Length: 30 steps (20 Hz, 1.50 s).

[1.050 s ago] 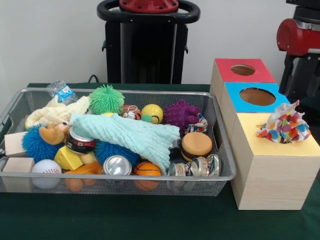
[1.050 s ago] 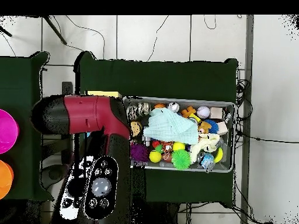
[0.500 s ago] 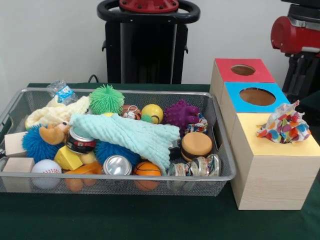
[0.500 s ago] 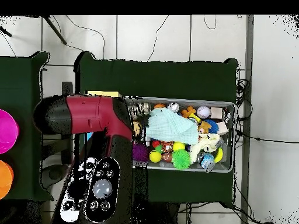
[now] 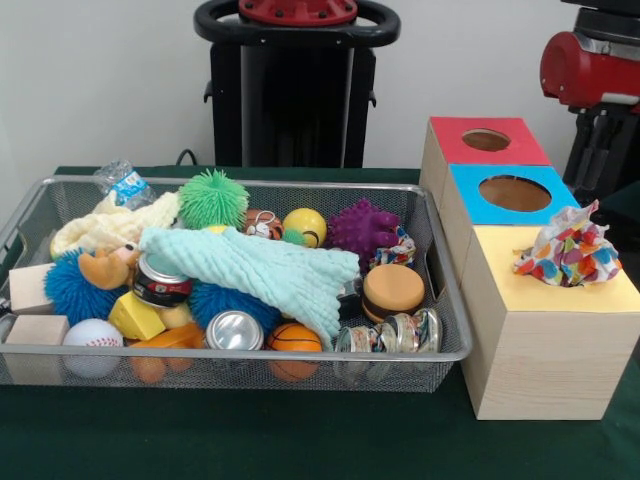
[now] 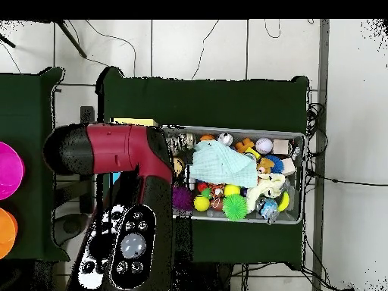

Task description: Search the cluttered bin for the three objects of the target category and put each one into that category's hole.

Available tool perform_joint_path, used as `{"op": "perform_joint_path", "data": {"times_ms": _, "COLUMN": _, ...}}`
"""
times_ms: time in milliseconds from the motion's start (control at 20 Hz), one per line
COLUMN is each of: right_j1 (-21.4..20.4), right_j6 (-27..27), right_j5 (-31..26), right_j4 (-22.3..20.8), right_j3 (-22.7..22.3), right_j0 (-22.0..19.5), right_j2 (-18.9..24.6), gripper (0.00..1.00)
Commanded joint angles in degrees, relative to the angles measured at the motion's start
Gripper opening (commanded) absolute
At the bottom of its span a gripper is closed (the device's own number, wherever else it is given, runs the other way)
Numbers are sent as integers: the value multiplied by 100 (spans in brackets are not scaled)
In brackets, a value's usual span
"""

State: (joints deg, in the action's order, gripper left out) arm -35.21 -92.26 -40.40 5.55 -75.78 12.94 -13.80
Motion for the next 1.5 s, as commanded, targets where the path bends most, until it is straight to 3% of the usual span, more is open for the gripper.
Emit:
{"op": "perform_joint_path", "data": {"times_ms": 50, "right_j1": 245, "right_j6": -1378, "right_j5": -38, "right_j4": 80, "right_j3": -447, "right_j0": -3, "right_j2": 158, "gripper": 0}}
{"op": "perform_joint_path", "data": {"times_ms": 1500, "right_j1": 578, "right_j6": -1415, "right_j5": 391, "right_j4": 25, "right_j3": -273, "right_j0": 119, "right_j2": -6, "gripper": 0}}
